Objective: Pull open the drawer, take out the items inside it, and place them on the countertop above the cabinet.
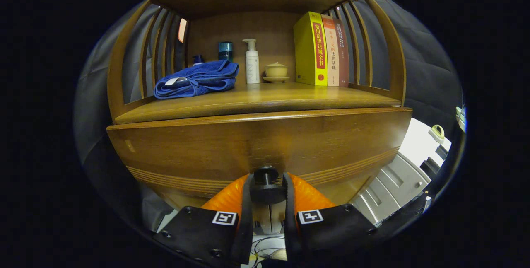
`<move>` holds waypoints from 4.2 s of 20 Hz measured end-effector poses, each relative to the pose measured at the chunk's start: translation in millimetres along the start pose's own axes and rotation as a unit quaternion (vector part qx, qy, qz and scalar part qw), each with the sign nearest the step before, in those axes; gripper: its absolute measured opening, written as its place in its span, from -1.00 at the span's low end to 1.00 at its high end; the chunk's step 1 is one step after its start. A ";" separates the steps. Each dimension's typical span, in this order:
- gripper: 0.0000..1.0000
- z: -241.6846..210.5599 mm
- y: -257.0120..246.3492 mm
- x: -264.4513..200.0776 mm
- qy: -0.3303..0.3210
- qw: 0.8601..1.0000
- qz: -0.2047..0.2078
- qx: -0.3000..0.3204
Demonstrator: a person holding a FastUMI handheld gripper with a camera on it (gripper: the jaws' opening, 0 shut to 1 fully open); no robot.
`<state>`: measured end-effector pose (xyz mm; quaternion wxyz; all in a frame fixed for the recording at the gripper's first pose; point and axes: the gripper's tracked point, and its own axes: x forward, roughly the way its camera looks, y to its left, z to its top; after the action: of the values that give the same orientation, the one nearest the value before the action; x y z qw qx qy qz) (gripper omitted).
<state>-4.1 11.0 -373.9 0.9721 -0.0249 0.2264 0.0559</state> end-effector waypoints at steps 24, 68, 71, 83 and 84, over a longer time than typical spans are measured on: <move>-0.30 -29.4 -7.5 -86.3 0.037 0.999 -0.004 -0.013; 0.94 94.2 -22.4 -185.5 -0.094 0.995 -0.017 0.041; 0.93 140.0 -22.8 -178.3 -0.121 0.990 -0.006 0.068; 0.93 205.0 -6.1 -81.6 -0.006 1.000 0.006 0.027; 0.93 202.7 0.4 -70.8 0.013 1.000 0.014 0.014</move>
<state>21.3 19.5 -161.0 0.9685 -0.0092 0.2400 0.0660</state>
